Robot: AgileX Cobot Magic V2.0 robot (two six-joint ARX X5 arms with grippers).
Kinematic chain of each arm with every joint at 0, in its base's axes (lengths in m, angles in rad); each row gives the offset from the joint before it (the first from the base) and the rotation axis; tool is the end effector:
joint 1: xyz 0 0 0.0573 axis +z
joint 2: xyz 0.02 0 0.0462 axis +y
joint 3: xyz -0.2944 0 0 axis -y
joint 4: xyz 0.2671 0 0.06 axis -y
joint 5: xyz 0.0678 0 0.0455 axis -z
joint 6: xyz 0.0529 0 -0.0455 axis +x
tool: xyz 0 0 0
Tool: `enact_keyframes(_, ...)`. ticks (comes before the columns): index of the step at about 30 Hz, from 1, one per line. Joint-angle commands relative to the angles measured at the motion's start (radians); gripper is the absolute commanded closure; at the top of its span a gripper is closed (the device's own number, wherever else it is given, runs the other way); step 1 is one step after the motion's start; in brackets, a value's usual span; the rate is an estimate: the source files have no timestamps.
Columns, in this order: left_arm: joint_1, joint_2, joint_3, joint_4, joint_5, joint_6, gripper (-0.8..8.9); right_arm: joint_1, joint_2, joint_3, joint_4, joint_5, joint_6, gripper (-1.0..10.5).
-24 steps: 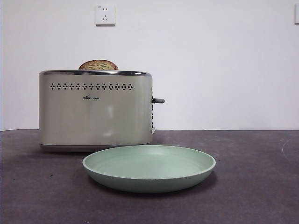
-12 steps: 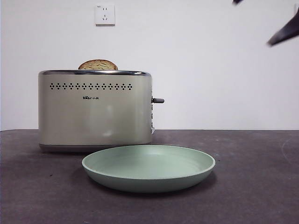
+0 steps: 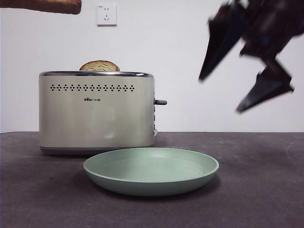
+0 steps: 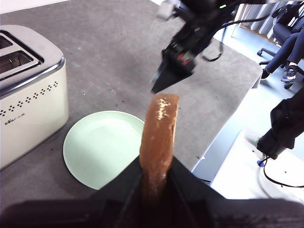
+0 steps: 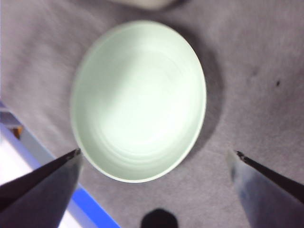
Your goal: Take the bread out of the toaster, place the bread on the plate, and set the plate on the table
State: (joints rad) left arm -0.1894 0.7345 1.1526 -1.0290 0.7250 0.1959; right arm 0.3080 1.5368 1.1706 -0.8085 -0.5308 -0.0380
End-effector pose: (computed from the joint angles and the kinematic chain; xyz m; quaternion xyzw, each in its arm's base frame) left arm 0.1007 -0.0550 0.4025 0.0045 0.2474 -0.4473 0.8594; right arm 0.3012 0.1239 0.2535 0.0472 0.5442 0.3494 0.7613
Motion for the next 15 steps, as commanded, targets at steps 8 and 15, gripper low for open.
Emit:
enact_keyframes(8, 0.001, -0.018, -0.003, 0.01, 0.01, -0.018, 8.22, 0.061, 0.206, 0.002, 0.058, 0.014, 0.015, 4.6)
enact_keyframes(15, 0.001, -0.018, -0.003, 0.01, 0.01, -0.018, 8.22, 0.09, 0.286, 0.002, 0.106, 0.014, 0.023, 5.8)
